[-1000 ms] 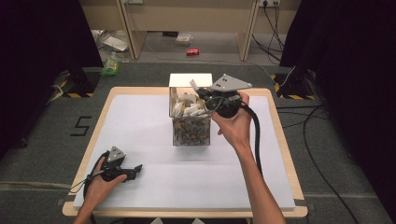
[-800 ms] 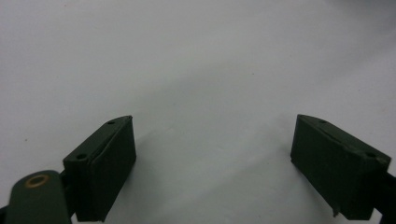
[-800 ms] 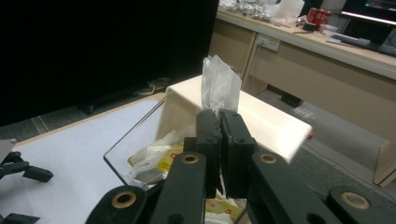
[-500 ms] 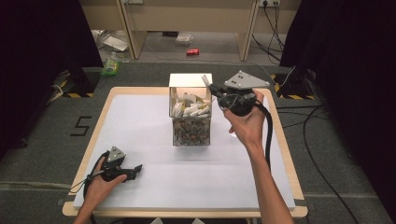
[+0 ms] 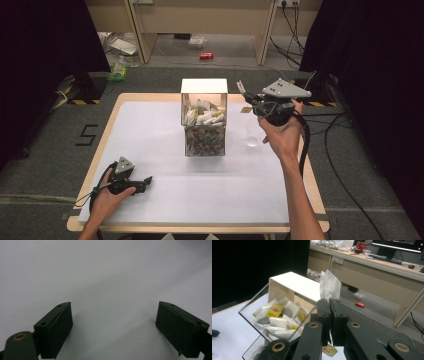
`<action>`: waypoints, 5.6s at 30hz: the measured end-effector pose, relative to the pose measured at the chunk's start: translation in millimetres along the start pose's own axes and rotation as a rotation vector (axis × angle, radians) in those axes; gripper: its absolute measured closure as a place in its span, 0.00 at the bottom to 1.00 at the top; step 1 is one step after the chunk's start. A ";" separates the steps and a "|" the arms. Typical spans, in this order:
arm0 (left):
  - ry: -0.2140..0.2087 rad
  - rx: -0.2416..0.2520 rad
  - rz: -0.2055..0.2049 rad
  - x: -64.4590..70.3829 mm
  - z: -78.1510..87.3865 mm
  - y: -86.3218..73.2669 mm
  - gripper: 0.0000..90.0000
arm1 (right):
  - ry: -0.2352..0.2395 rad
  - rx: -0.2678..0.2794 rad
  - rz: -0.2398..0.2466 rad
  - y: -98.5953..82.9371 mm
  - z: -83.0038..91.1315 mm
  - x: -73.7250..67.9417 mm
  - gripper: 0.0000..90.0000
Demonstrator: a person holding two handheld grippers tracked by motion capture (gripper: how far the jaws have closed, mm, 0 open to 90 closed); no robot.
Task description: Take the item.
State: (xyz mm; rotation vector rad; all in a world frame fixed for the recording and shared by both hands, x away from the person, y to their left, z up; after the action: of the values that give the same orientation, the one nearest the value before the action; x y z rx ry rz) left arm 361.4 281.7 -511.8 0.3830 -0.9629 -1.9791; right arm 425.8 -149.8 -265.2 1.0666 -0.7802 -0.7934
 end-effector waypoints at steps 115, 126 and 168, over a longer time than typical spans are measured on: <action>0.000 0.003 -0.001 0.1 -0.3 -0.1 0.14 | -0.075 -0.193 -0.196 -159.3 -54.5 43.7 0.96; 0.000 0.003 0.000 0.0 -0.3 -0.1 0.14 | -0.077 -0.179 -0.209 -158.2 -52.7 45.1 0.89; 0.000 0.003 0.000 -0.1 0.0 -0.3 0.14 | -0.115 -0.200 -0.243 -167.5 0.2 35.8 0.33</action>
State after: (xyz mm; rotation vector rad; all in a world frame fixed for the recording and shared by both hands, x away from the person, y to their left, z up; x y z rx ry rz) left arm 361.3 281.8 -512.0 0.3852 -0.9657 -1.9782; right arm 414.1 -227.1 -417.6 0.9523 -0.6584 -1.1241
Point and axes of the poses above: each handheld gripper's, and its own axes: z roughly backward along the jaws, y roughly out of its top, x roughly to its right, the point moved 1 cm from there along -z, roughly forward along the jaws, and after that the axes turned 7 degrees about -y, right-handed, at the moved point
